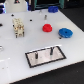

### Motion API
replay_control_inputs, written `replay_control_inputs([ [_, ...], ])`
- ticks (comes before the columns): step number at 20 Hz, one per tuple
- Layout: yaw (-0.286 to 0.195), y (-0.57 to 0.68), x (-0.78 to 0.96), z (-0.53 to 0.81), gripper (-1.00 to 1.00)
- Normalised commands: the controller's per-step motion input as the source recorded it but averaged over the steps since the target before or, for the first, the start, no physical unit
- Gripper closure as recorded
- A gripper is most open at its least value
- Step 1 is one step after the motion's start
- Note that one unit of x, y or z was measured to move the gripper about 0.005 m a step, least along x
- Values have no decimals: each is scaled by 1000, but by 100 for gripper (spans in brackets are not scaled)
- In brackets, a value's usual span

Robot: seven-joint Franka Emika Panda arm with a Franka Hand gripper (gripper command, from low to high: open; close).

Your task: Insert the blue gear onto the right peg, followed by the red gear

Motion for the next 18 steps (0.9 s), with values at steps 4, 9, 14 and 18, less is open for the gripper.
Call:
replay_control_inputs([
  [4,0,614,-224,4,-100],
  [9,0,663,-149,0,-100],
  [14,0,631,-63,-86,-100],
  [18,0,558,-17,-216,-100],
])
